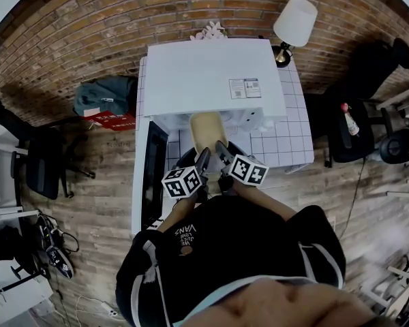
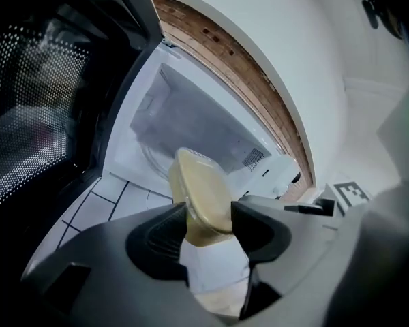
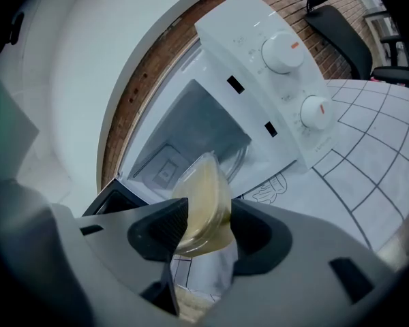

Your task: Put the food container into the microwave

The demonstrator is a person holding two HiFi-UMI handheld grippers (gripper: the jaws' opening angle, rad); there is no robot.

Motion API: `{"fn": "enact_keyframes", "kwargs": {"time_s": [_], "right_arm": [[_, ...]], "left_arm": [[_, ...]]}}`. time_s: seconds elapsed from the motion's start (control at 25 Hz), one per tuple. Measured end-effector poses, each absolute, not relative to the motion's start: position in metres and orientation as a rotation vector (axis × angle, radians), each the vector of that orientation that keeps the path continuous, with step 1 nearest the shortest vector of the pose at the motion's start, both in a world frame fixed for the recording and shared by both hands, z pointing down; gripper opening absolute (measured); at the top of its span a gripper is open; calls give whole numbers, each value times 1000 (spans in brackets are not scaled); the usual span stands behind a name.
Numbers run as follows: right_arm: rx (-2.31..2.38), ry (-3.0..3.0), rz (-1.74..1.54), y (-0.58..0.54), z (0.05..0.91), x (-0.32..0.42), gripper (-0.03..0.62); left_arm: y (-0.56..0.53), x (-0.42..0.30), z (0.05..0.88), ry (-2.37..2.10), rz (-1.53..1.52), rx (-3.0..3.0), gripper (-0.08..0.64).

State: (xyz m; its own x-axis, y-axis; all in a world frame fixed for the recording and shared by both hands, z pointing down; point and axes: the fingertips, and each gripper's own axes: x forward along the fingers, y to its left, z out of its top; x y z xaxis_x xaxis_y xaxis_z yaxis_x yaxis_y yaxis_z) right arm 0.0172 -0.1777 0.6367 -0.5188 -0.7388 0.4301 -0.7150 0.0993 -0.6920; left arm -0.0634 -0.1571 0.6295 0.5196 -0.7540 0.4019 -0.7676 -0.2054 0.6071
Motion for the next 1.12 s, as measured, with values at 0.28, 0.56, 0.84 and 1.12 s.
{"fn": "enact_keyframes", "kwargs": {"time_s": [0.28,0.56,0.84,1.12], "right_arm": [[-1516,2318,-1468,-192,643,15,181],[-1508,2332,-1479,-206,645,14,179],[-1505,2341,-1481,-221,647,14,180],[-1500,2346,-1484,-237,648,12,181]], "left_arm": [[-171,-65,636,-1247,30,1947,211],[-186,-65,638,-1247,32,1942,210],[-199,-66,641,-1250,29,1933,210],[-217,-67,643,-1255,27,1925,210]]}}
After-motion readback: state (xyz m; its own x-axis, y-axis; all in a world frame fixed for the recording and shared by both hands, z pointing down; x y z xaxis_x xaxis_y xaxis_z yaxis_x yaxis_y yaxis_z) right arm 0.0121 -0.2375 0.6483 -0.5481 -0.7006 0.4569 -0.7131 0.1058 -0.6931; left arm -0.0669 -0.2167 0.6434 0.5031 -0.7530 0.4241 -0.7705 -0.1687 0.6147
